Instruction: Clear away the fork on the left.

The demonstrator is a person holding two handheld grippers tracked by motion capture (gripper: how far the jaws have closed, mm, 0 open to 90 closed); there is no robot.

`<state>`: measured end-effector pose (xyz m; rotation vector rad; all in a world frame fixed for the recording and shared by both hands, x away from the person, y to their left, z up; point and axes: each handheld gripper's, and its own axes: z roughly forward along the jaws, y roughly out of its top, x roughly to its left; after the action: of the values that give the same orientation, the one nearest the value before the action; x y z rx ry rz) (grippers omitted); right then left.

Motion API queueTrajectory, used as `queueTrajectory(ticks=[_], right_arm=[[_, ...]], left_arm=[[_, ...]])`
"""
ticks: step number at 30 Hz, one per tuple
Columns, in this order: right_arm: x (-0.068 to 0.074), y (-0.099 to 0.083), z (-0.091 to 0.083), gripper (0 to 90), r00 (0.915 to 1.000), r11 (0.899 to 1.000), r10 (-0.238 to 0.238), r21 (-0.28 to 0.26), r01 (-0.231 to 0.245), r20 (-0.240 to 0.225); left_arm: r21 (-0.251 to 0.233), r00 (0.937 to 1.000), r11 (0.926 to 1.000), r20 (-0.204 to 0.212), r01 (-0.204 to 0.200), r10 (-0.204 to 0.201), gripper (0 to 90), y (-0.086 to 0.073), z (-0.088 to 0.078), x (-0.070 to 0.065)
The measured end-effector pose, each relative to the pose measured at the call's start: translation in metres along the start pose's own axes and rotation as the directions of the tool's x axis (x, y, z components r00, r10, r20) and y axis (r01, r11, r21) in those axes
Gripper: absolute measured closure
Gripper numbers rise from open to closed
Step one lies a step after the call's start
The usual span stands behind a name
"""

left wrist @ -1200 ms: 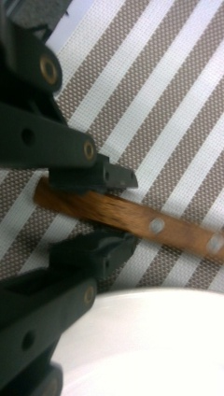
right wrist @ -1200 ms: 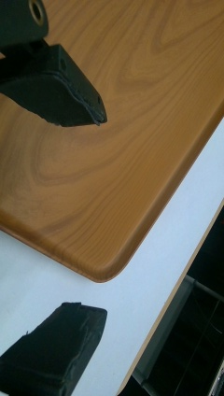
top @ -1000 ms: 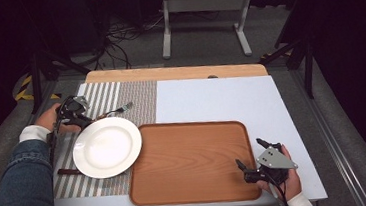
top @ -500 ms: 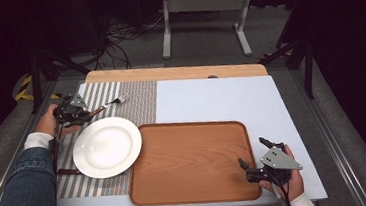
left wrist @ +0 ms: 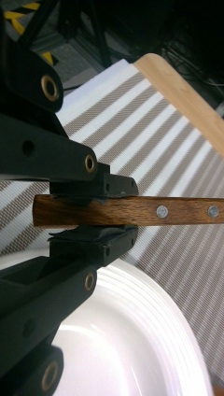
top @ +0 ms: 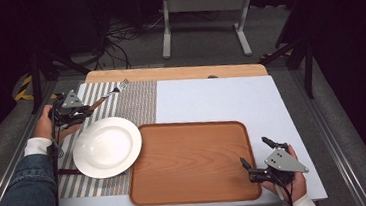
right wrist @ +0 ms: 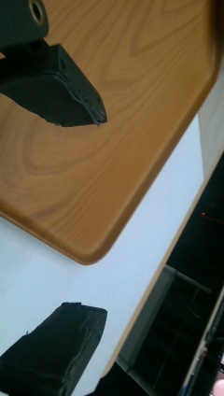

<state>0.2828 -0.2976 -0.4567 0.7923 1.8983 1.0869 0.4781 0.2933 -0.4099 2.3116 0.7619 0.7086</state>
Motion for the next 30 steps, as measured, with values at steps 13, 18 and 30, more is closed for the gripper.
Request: queueTrajectory(ticks=[13,18,30], right_arm=[[0.001,0.001,-0.002,7.4,0.9999,0.999,0.004,-0.033,-0.004,-0.010],[0.002,0.001,-0.003,7.4,1.0000,1.000,-0.007,-0.028,0.007,-0.006],[0.003,0.001,-0.002,7.4,0.9999,1.000,-0.017,-0.021,0.017,-0.001]], left_arm=[[-0.120,0.9998,0.9927,0.017,-0.005,0.007,75.9,0.013,-0.012,-0.038],[-0.155,0.9987,0.9873,0.030,-0.035,0.041,75.8,0.017,-0.017,-0.058],[-0.224,0.9851,0.9637,0.057,-0.146,0.162,75.8,0.036,-0.035,-0.105]])
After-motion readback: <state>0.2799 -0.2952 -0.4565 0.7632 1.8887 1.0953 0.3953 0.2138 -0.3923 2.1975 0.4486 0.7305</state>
